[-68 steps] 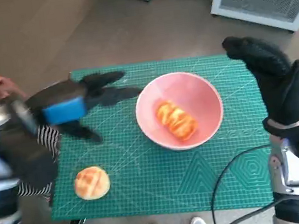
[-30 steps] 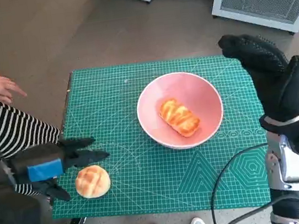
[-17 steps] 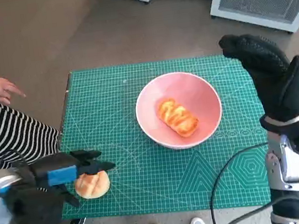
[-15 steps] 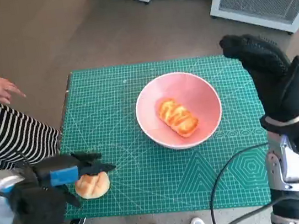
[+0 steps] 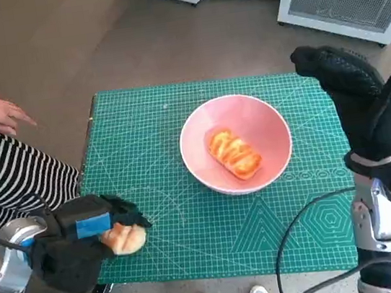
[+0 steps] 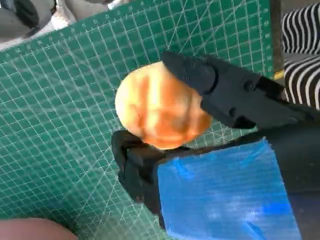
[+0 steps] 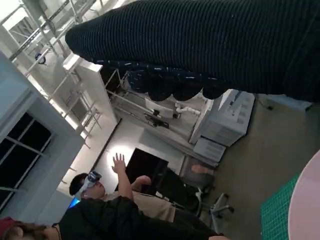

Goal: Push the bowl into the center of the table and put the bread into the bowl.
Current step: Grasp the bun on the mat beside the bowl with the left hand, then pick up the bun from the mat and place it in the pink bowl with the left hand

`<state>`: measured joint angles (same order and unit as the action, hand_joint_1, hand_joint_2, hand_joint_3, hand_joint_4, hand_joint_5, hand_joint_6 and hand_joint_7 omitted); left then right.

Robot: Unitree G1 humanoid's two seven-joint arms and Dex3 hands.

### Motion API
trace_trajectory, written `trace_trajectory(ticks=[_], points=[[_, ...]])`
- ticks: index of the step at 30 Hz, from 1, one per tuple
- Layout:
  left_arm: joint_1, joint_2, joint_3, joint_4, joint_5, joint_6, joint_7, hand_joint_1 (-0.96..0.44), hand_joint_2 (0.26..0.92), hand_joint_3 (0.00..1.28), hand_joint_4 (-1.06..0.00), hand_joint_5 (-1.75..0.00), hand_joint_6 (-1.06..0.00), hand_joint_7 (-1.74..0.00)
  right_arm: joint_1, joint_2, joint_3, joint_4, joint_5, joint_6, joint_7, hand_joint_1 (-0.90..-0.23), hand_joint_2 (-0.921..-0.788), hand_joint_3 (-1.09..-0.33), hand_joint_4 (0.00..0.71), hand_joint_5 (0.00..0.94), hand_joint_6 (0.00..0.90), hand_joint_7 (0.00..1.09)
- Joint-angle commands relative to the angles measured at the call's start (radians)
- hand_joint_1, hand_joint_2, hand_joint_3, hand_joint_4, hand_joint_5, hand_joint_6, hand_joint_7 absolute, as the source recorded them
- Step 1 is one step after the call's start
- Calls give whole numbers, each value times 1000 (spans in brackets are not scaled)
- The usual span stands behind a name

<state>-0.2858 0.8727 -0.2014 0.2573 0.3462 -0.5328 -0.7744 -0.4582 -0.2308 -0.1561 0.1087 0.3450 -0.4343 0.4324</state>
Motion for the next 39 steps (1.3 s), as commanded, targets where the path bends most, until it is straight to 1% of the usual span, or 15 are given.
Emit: trace_trajectory(ticks=[1,3,9,14,17,18,22,25,26,29,33,34,36,39], points=[[9,21,-9,-23,1,-10,-16,-6,909,124,-633,-1258,-602,-1129,21,-9,-5,-1,-23,4,-5,-681,-921,-662,148,0,65,443],[8,29,-3,-48,-9,-7,-25,-2,908,125,-632,-1276,-607,-1127,19,-10,-5,0,-24,3,-5,-681,-921,-662,146,0,65,443],[-38,65,48,-219,-112,60,-112,1,916,120,-584,-1295,-631,-1147,11,-15,-8,8,-27,1,-4,-685,-921,-663,140,0,62,442],[-104,56,89,-297,-198,113,-136,1,920,118,-569,-1305,-634,-1149,4,-15,-10,15,-27,-1,-1,-686,-921,-666,137,0,62,443],[-160,24,115,-319,-240,125,-112,1,919,114,-574,-1310,-642,-1130,0,-15,-10,20,-27,-2,0,-688,-921,-667,137,0,62,443],[-193,3,123,-323,-253,123,-94,1,919,112,-576,-1310,-645,-1125,-1,-14,-10,21,-27,-2,0,-688,-921,-667,137,0,62,443],[-275,-52,133,-322,-269,117,-48,2,915,100,-591,-1325,-679,-1059,-4,-13,-9,27,-27,-3,1,-692,-921,-667,136,0,62,444],[-377,-124,122,-301,-269,124,-2,2,914,93,-599,-1316,-693,-1045,-5,-12,-9,32,-25,-5,3,-692,-921,-667,136,0,61,445],[-421,-155,112,-284,-262,125,16,2,913,92,-601,-1312,-695,-1045,-5,-11,-9,36,-25,-7,4,-692,-921,-667,136,0,61,445],[-505,-224,85,-235,-234,118,55,2,911,88,-610,-1275,-698,-1070,-4,-10,-9,41,-25,-11,5,-694,-921,-667,136,0,61,445],[-619,-332,41,-140,-179,93,127,2,909,83,-634,-1210,-691,-1119,-1,-8,-8,44,-26,-16,4,-699,-921,-666,135,0,59,446],[-630,-342,38,-126,-175,88,133,2,908,79,-645,-1194,-694,-1121,0,-8,-7,43,-26,-17,4,-700,-921,-666,135,0,59,446],[-686,-394,12,-50,-157,90,153,2,907,75,-656,-1175,-694,-1127,4,-6,-7,42,-28,-20,2,-701,-921,-666,135,0,59,446],[-742,-441,-21,34,-126,82,170,2,916,69,-653,-1167,-674,-1158,10,-5,-7,39,-31,-24,-1,-697,-921,-665,136,0,59,446]])
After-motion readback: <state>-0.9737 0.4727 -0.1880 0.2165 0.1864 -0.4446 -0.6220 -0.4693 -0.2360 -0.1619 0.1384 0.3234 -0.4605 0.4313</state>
